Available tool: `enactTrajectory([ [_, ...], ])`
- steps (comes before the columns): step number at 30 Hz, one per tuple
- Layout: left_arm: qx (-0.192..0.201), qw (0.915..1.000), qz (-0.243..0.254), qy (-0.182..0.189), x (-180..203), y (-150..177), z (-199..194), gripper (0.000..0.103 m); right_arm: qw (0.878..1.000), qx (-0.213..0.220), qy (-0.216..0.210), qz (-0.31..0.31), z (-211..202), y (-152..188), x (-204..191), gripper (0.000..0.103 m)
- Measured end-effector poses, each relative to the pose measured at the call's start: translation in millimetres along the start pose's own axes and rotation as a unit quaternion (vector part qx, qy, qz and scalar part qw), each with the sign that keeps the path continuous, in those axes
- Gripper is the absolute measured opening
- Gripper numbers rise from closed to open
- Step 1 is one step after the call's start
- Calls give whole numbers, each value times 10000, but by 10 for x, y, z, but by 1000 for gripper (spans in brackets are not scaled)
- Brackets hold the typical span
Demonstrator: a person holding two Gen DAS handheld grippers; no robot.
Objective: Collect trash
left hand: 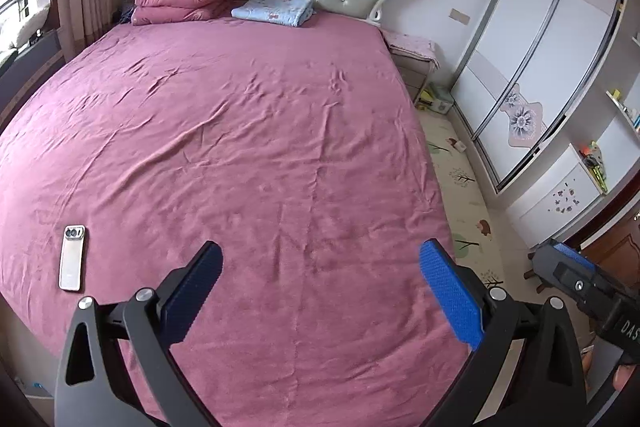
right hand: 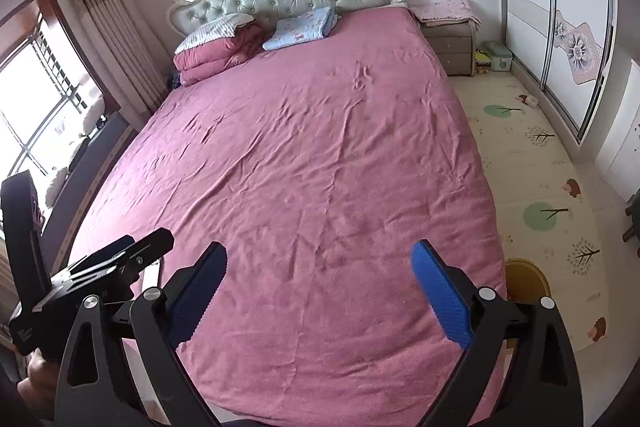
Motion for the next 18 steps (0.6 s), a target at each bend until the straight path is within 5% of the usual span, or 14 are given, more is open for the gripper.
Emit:
enactTrajectory([
  [6, 8, 9993, 108, -361, -32, 3, -14, 99, 10000, -7, 67, 15, -22, 23, 25, 90],
  [18, 172, 9991, 166, -364, -3, -44, -112, 99, 9998, 48, -41, -180, -57, 35, -75, 90],
])
Point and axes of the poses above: each gripper's, at about its wrist camera, not at the fingertips, and z roughly the way its jaws point, x to its right, y to its underside, the point moved 5 cm from there along z, roughly the way its jaws point, and after that the axes turned 15 degrees about x, right-handed, at the moved point
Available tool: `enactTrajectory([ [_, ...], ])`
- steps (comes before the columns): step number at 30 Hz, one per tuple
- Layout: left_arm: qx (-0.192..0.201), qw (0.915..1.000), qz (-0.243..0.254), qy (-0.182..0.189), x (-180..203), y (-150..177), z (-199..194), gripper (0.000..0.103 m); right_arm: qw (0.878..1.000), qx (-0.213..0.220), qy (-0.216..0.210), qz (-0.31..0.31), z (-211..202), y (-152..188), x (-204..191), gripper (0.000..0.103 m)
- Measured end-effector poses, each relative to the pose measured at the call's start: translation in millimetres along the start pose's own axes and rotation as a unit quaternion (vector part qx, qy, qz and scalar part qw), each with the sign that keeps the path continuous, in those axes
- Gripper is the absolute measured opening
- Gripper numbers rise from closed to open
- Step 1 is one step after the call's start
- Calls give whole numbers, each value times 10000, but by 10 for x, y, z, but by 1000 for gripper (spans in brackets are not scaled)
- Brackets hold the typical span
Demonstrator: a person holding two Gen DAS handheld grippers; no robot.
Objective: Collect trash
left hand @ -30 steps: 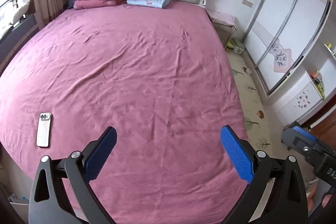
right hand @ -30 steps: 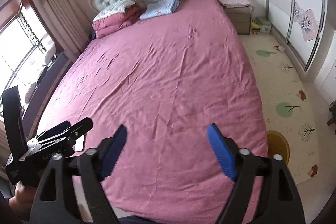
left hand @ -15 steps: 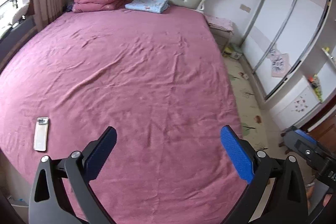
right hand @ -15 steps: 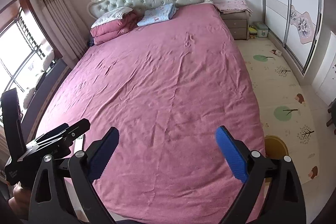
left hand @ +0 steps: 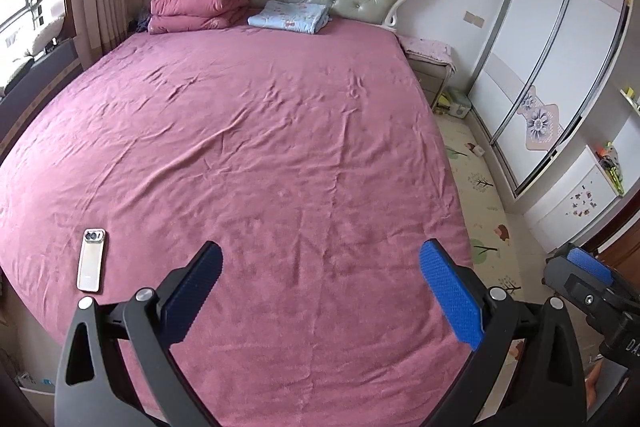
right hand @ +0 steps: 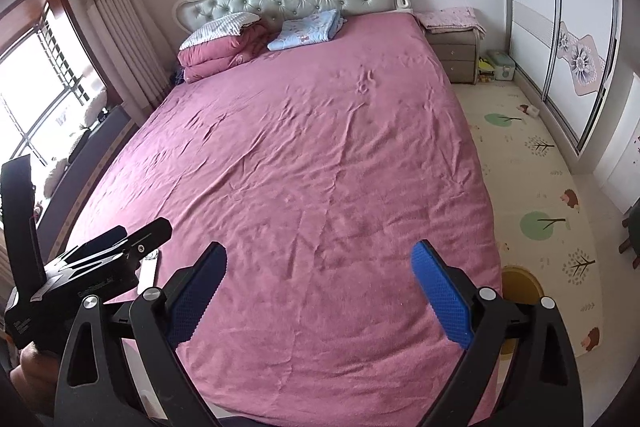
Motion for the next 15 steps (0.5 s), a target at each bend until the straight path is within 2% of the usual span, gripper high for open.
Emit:
enactTrajectory([
  [15, 133, 9999, 91, -11, 66, -19, -56, 99, 10000, 41, -19, 22, -16, -3, 6, 90],
])
Point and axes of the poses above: each gripper's, at about its wrist camera, not at the fingertips, and z roughly the way its jaws point, x to its right, y to its underside, the point moved 5 cm from there along z, roughly the way its jaws point, and after that the axes turned 15 degrees about x, right-handed, at the moved point
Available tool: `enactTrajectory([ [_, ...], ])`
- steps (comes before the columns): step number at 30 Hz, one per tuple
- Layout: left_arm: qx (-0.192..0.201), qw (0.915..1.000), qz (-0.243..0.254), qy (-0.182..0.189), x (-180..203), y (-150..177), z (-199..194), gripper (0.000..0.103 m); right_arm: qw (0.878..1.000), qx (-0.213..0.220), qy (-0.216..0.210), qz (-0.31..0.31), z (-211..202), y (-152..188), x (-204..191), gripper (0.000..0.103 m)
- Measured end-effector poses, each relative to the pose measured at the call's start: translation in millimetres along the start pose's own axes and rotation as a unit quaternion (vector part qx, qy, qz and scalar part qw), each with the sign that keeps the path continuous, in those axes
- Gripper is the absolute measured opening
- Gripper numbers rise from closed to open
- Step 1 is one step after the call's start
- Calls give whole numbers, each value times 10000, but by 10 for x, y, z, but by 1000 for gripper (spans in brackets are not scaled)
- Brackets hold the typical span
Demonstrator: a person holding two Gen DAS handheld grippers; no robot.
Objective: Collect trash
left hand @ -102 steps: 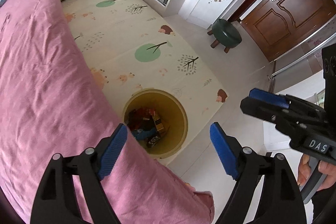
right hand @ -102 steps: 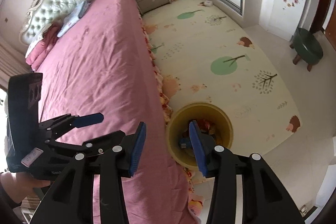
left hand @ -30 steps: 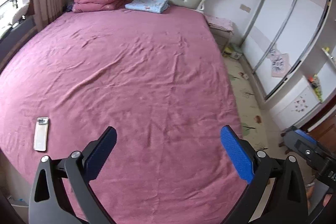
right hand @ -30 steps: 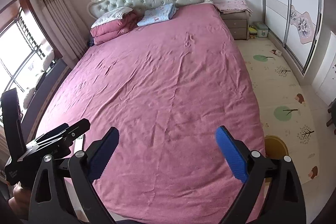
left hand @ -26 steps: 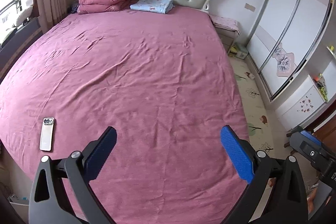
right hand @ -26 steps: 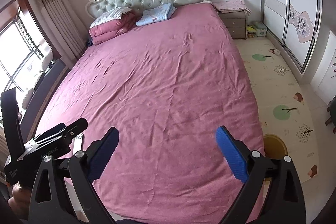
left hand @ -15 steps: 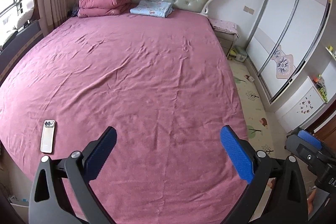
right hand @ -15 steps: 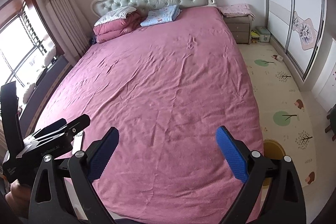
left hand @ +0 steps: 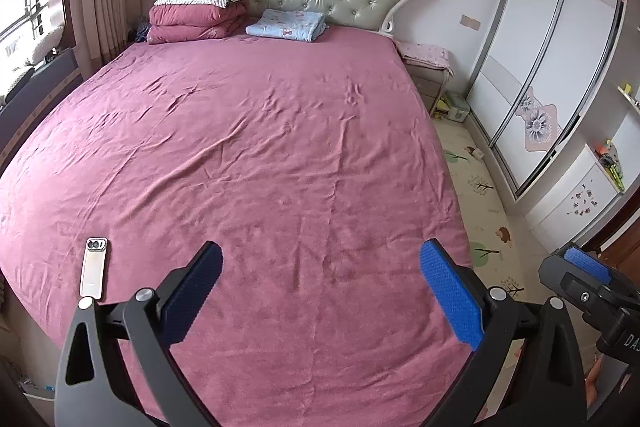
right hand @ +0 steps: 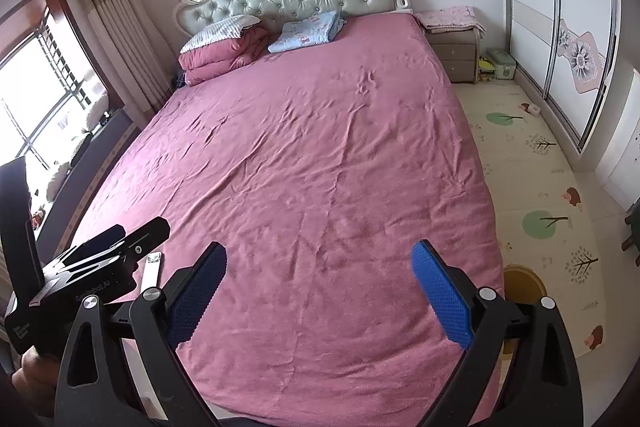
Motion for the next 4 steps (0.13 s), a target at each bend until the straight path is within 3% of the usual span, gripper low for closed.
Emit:
enactTrajectory([
  [4, 23, 9999, 100, 0, 29, -14, -2, 99, 10000, -1, -8, -2, 3, 13, -14, 90],
])
Point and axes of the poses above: each gripper's, at about its wrist camera, not at the fingertips, and z roughly the way its jaws point, x to its right, y to its underside, the point moved 5 cm from there along z, roughly the way its jaws point, and after that the axes turned 15 degrees about x, right-handed, at the moved point
